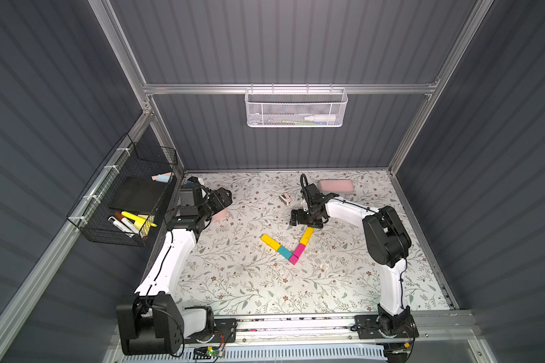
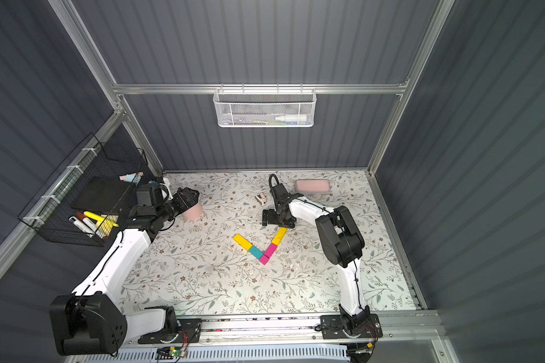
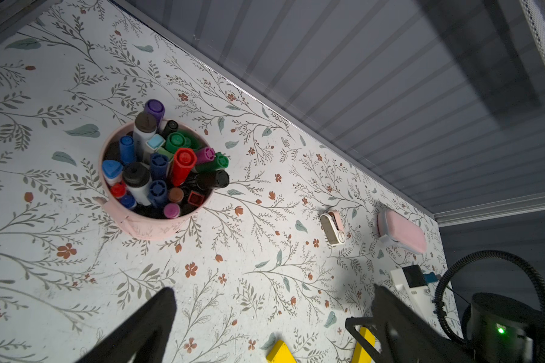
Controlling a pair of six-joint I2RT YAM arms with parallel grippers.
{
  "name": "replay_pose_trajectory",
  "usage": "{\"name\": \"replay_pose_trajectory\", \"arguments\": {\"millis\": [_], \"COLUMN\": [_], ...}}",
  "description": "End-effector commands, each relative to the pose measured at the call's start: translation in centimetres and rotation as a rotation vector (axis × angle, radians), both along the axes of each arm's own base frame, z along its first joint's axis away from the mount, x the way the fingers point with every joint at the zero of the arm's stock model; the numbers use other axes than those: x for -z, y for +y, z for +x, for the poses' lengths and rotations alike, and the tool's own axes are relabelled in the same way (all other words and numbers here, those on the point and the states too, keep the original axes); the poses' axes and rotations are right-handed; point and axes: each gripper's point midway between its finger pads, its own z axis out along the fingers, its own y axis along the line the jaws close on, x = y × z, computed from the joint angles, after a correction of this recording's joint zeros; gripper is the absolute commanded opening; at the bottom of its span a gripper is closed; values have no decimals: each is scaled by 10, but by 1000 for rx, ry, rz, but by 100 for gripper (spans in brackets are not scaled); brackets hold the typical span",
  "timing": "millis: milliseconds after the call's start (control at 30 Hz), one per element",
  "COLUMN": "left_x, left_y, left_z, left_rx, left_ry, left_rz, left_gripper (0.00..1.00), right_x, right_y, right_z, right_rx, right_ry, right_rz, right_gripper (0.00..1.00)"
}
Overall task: Assemble the letter v with building blocks
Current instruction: Assemble the building block at the center of the board.
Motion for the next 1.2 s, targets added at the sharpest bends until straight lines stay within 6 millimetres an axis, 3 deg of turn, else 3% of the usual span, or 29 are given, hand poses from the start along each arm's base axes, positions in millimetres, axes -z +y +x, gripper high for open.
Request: {"name": "replay_pose_trajectory", "arguments": {"millis": [0, 800, 1167], "left_x": [0, -1, -2], "left_y": [4, 4, 4], "left_z": [-4, -4, -4], "left_rx": [-2, -1, -2], "left_ry": [-7, -11, -14], "left_rz": [24, 22, 22], "left_gripper": [99, 99, 99], "right_x": [14, 14, 4], "right_y": [-3, -5, -8], "right_z": [-19, -28, -26], "right_rx": [3, 0, 14], "right_ry": [67, 73, 46], "right_rz": [-22, -30, -37], "right_gripper": [99, 99, 99]}}
